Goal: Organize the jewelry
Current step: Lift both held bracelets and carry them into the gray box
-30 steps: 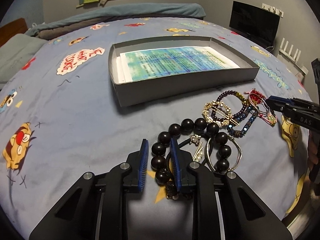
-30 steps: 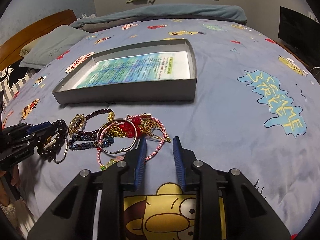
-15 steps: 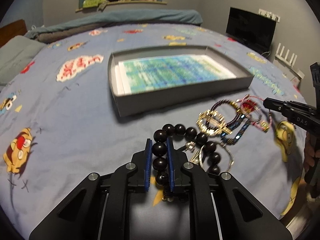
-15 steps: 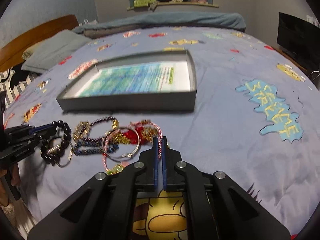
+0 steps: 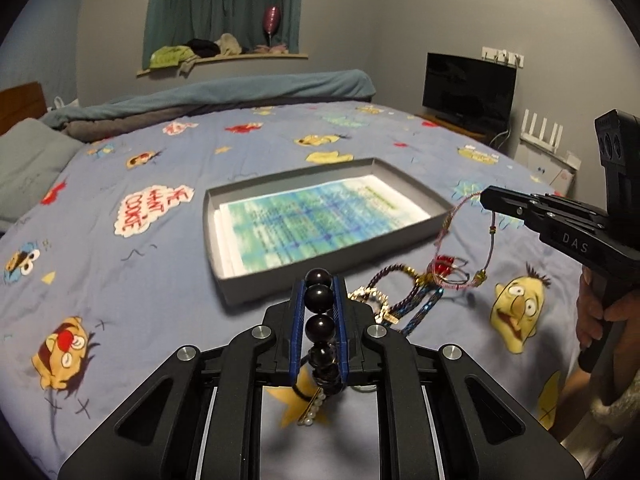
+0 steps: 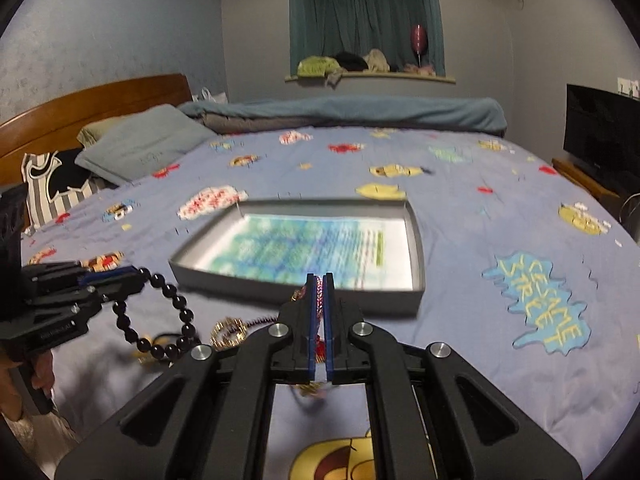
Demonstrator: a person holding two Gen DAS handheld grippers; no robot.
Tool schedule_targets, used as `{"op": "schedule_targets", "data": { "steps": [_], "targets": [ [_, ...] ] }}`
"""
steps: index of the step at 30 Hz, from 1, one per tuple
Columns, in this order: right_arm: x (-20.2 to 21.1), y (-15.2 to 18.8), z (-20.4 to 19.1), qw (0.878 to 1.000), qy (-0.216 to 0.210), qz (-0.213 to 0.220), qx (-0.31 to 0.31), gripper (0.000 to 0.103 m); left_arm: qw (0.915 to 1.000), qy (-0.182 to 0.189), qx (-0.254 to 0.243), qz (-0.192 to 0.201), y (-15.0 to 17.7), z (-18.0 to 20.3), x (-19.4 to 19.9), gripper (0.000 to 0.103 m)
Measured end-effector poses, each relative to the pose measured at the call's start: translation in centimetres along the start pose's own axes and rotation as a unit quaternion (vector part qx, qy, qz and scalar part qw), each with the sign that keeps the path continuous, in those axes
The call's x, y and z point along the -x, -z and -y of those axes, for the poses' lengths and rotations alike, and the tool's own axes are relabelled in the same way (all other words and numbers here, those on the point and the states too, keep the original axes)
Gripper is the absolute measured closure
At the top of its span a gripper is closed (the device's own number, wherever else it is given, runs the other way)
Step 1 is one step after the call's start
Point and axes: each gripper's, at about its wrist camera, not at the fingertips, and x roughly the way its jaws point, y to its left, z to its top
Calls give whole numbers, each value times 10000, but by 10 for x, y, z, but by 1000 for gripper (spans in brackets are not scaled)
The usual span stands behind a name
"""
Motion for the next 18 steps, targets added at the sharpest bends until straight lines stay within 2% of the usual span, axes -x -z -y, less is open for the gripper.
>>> {"op": "schedule_targets", "data": {
  "steps": [9, 13, 18],
  "targets": [
    [4, -32, -8, 9993, 160, 333, 91, 100, 9993, 160, 85, 335, -36, -8, 16, 88],
    [-24, -49, 5, 9993, 282, 259, -20, 100, 9990, 261, 160, 325, -55, -17, 3, 88],
    [-65, -67, 25, 9986, 467, 172, -167, 100, 9995, 89, 100, 291, -80, -27, -33, 88]
  ]
}}
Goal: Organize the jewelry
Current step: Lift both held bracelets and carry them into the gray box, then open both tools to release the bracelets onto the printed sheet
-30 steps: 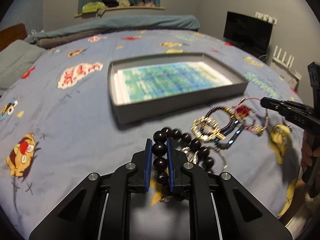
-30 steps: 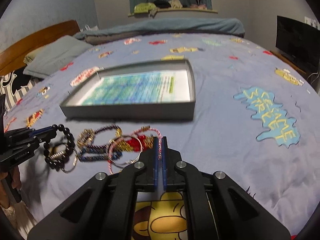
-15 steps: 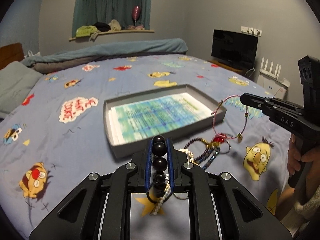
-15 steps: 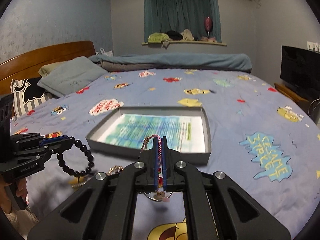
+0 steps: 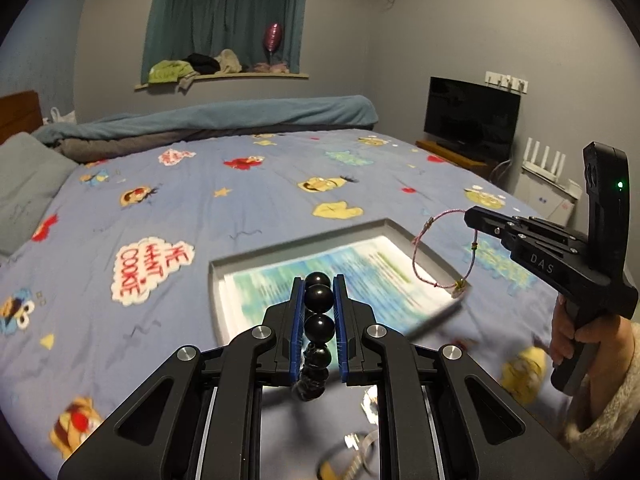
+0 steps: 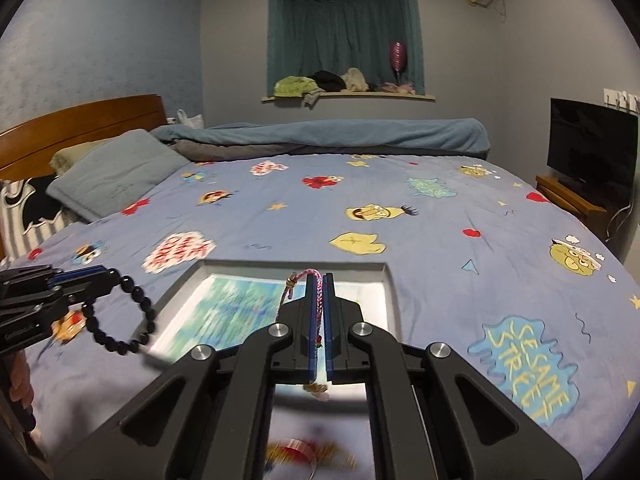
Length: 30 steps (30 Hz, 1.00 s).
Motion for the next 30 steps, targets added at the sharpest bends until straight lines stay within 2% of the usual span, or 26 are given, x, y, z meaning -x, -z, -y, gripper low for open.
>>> {"op": "schedule_targets", "data": {
  "steps": [3, 10, 14, 18, 20, 25, 27, 28, 29, 30],
  "targets": [
    [-29, -6, 8, 9999, 108, -96, -26, 100, 10000, -70, 46, -30, -10, -11, -28, 88],
    [-98, -10, 18, 9983, 253, -527, 4, 100, 9985, 114, 437, -301, -16, -37, -100, 88],
    [-128, -4, 19, 9960, 390, -788, 135, 100, 9969, -64, 635, -456, -12, -54, -128, 88],
    [-143, 3, 24, 9930, 600, -1004, 194, 100, 9950, -411, 567, -713, -2, -65, -146, 88],
    [-147, 6, 24, 9910, 590, -1176, 241, 100, 9938, -438, 610, -824, 2, -70, -152, 88],
    [-143, 9, 17, 9893, 735, -1176, 447, 100, 9915, -520, 622, -1018, 5, -73, -158, 88],
    [-142, 8, 18, 9898, 721, -1149, 441, 95, 9915, -522, 630, -1015, 6, -73, -158, 83],
    [-140, 8, 18, 9900, 715, -1137, 440, 84, 9914, -559, 625, -1004, 6, -73, -157, 76],
    [-138, 8, 18, 9903, 700, -1119, 440, 78, 9914, -622, 604, -980, 5, -72, -156, 71],
    [-136, 8, 18, 9904, 698, -1105, 442, 73, 9916, -669, 569, -945, 4, -71, -154, 71]
  ]
}}
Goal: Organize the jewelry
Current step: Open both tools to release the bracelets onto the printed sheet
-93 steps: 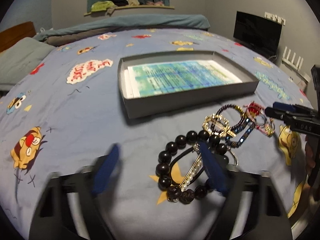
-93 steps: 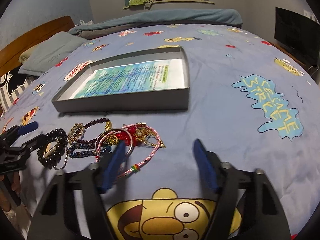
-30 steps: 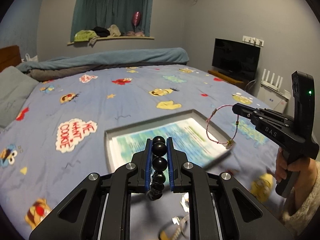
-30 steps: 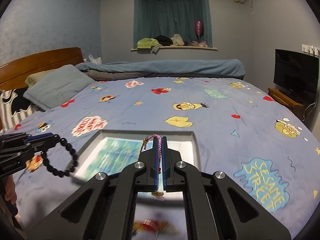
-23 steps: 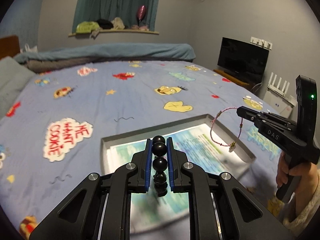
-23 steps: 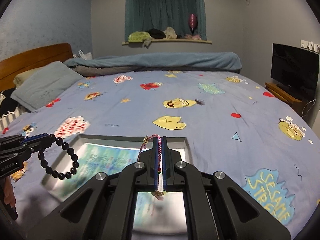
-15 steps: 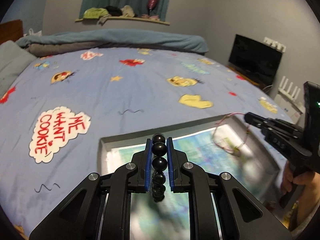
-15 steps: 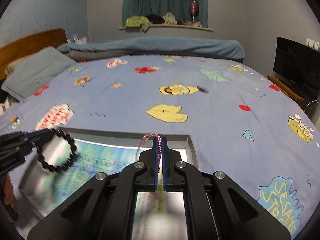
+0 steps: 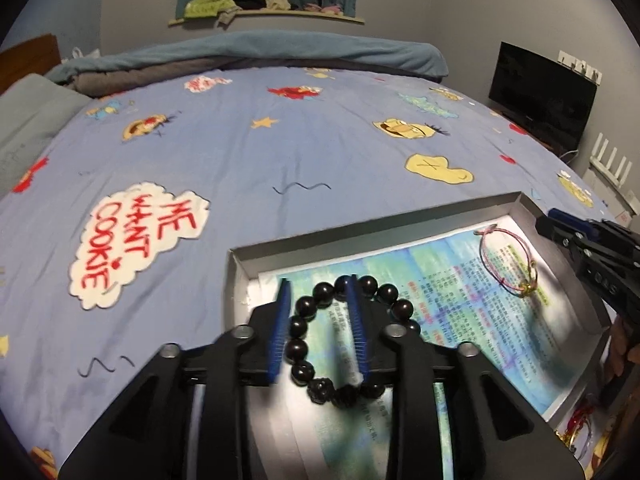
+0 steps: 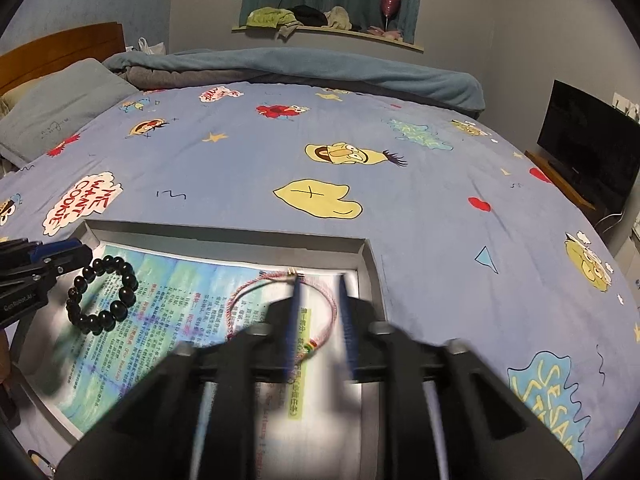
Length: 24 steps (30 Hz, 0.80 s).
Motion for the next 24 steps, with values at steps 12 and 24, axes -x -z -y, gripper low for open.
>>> {"op": "schedule_targets", "data": {
  "steps": [12, 24],
  "targets": [
    [53, -1, 3, 9994, -163, 279, -135, 41, 9982, -490, -137, 322, -5, 14, 40, 25],
    [119, 5, 11, 9966, -612, 388, -405, 9, 9935, -878, -83, 723, -4, 23, 124, 11]
  ]
}}
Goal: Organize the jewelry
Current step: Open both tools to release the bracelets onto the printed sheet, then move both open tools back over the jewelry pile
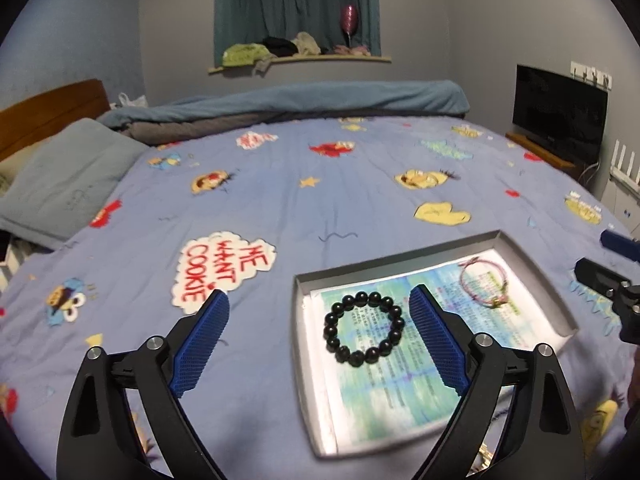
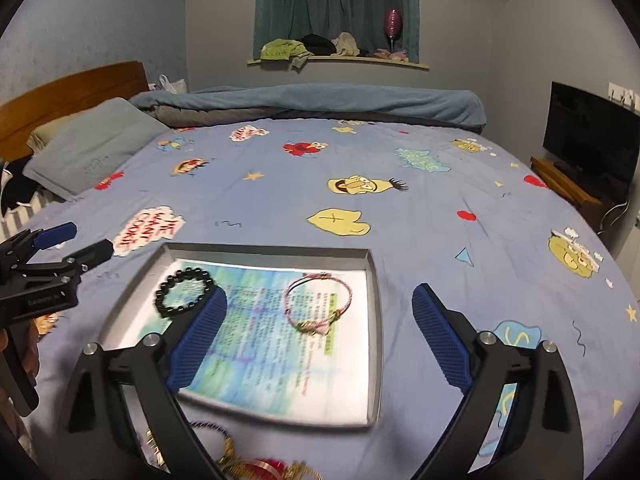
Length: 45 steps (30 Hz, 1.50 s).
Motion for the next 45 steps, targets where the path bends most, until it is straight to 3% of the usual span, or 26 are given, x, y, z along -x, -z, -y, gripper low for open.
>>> {"op": "schedule_targets", "data": {
  "steps": [12, 21, 29, 39, 45],
  "targets": [
    [65, 7, 9, 9994, -184, 83, -277, 6, 9997, 97, -28, 207, 6, -5, 97, 7],
    [102, 26, -10, 9994, -175, 277, -102, 6, 9993, 313, 107, 189, 34, -5, 132, 7],
    [97, 55, -26, 9996, -24, 283, 58, 6, 9995, 266, 191, 39, 72, -2, 123, 6],
    [71, 89, -16, 9994, 47, 304, -181, 6, 9997, 142, 214, -31, 104, -9, 99, 6],
    [56, 101, -14, 9994, 102, 326, -44, 6, 9998, 156, -98, -86, 114, -3, 85, 6]
  ]
}}
